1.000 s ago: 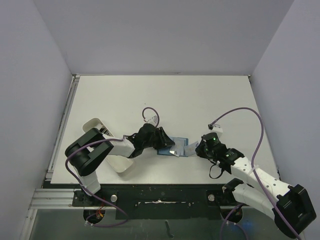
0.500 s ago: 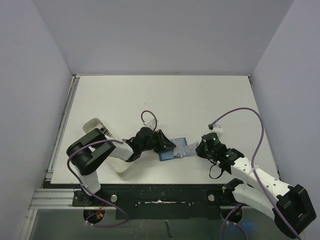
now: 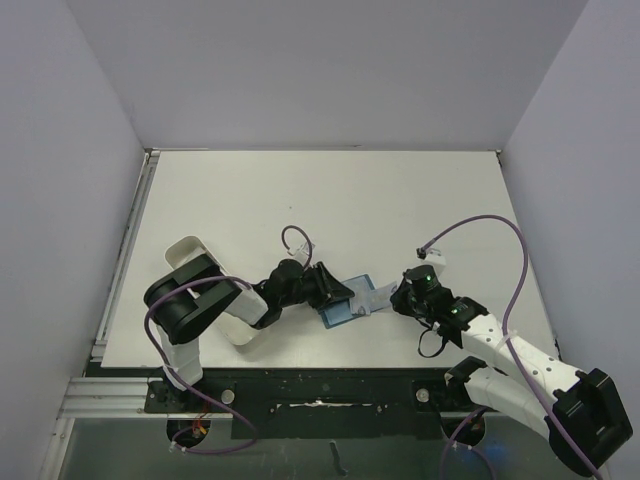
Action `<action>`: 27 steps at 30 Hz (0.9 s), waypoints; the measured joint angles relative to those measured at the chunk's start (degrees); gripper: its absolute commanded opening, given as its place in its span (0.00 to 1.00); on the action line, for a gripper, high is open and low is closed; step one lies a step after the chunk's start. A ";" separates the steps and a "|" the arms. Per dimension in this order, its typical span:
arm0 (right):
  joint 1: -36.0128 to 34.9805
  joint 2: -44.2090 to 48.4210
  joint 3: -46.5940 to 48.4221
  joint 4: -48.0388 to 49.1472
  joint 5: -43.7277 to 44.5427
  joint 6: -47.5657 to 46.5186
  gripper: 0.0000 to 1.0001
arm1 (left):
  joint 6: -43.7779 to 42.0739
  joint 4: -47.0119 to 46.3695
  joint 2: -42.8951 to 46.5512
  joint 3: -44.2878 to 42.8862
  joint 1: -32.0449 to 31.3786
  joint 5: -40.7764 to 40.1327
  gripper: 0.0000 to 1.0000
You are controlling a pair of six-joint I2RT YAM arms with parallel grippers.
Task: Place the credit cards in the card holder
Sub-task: Insert the credit card into the card holder.
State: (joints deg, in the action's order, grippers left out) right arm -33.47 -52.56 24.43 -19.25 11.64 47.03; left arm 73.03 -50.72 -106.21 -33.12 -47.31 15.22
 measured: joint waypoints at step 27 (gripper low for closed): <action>-3.39 1.51 0.48 -1.31 -2.29 1.40 0.00 | -11.21 20.68 9.62 -3.15 -1.01 -5.97 0.37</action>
State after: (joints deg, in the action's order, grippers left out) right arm -36.86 -51.05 24.91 -20.56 9.34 48.42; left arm 61.82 -30.04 -96.60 -36.27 -48.31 9.26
